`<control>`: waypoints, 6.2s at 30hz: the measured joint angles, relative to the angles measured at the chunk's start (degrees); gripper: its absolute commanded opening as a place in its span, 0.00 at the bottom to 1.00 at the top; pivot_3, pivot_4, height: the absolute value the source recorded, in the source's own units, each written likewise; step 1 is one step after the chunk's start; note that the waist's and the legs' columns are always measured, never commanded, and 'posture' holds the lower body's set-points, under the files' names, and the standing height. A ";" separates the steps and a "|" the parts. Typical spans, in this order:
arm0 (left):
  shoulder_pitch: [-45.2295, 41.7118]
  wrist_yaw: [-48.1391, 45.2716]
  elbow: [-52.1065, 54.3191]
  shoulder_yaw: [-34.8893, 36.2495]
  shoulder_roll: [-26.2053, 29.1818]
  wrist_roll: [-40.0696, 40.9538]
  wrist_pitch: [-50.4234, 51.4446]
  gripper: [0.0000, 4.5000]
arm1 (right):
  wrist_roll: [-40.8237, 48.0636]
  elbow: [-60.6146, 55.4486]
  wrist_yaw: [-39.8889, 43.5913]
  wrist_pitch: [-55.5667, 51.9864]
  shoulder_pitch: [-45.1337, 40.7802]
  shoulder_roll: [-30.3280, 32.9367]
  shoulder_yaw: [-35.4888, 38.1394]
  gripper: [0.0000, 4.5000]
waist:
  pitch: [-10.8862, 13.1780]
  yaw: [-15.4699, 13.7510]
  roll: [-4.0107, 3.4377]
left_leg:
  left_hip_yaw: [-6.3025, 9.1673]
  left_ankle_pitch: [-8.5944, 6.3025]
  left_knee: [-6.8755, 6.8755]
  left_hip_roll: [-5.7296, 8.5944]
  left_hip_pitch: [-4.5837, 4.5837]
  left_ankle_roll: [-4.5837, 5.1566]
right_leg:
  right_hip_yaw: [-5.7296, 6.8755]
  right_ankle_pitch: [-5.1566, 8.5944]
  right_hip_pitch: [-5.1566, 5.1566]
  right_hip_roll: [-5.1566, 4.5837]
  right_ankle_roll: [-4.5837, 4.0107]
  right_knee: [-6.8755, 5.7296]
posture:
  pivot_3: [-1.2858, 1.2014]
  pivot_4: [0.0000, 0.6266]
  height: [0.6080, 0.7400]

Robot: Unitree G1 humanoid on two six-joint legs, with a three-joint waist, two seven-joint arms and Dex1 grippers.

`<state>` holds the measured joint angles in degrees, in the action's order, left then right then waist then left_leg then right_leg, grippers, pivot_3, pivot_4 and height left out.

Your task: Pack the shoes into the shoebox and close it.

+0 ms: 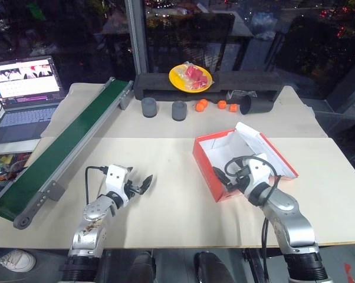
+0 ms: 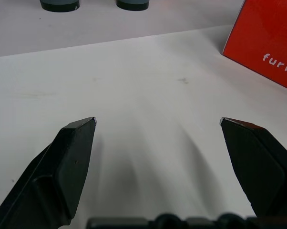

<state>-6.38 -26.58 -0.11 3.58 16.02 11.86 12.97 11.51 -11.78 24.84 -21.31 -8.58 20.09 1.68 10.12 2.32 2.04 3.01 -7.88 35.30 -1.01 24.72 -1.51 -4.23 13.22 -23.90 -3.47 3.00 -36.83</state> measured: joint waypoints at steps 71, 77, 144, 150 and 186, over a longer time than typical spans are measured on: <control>-36.31 -6.03 -42.93 9.94 29.64 -0.37 6.02 1.00 | 13.98 -7.26 12.08 -21.38 -23.69 1.67 -10.07 1.00 | 0.11 -0.28 0.22 | 0.07 0.00 -0.16 -0.02 0.24 0.00 | 0.13 -0.10 -0.30 0.02 -0.18 0.01 | 0.52 0.24 1.00; -41.50 -6.86 -53.41 9.82 29.64 -1.99 0.90 1.00 | 13.96 -7.19 11.91 -21.32 -23.70 1.37 -10.09 1.00 | 0.10 -0.29 0.34 | 0.08 0.00 -0.12 -0.02 0.30 0.00 | 0.15 -0.10 -0.32 0.02 -0.18 0.00 | 0.52 0.24 1.00; -51.94 9.91 -2.91 6.86 -7.31 25.25 47.74 0.00 | 58.96 5.07 -30.47 -32.58 -37.59 -15.84 26.09 1.00 | 0.16 0.83 0.37 | -0.01 0.18 -0.07 -0.17 0.50 0.04 | 0.30 -0.22 -0.37 0.02 -0.28 -0.14 | 0.52 0.24 1.00; -54.75 8.90 -2.75 6.40 -5.76 25.78 48.25 0.00 | 59.54 4.94 -31.48 -31.21 -35.79 -13.47 25.79 1.00 | 0.17 0.54 0.35 | -0.02 0.18 -0.11 -0.16 0.51 0.04 | 0.30 -0.22 -0.37 0.01 -0.27 -0.07 | 0.52 0.24 1.00; -58.11 16.52 2.77 15.97 -9.15 36.01 54.43 0.76 | 54.85 10.68 -29.80 -23.94 -38.53 -6.74 21.75 0.07 | 0.30 0.36 0.15 | -0.06 0.18 -0.18 -0.13 0.53 0.05 | 0.26 -0.22 -0.38 0.01 -0.27 0.06 | 0.52 0.24 1.00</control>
<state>-64.49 -10.06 2.66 19.54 6.87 47.87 67.39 66.35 -1.09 -4.97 -45.25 -47.11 13.35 23.44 10.43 2.68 2.19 2.95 -7.70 35.12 -1.14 25.25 -1.46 -3.97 13.00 -24.28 -3.46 2.73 -36.76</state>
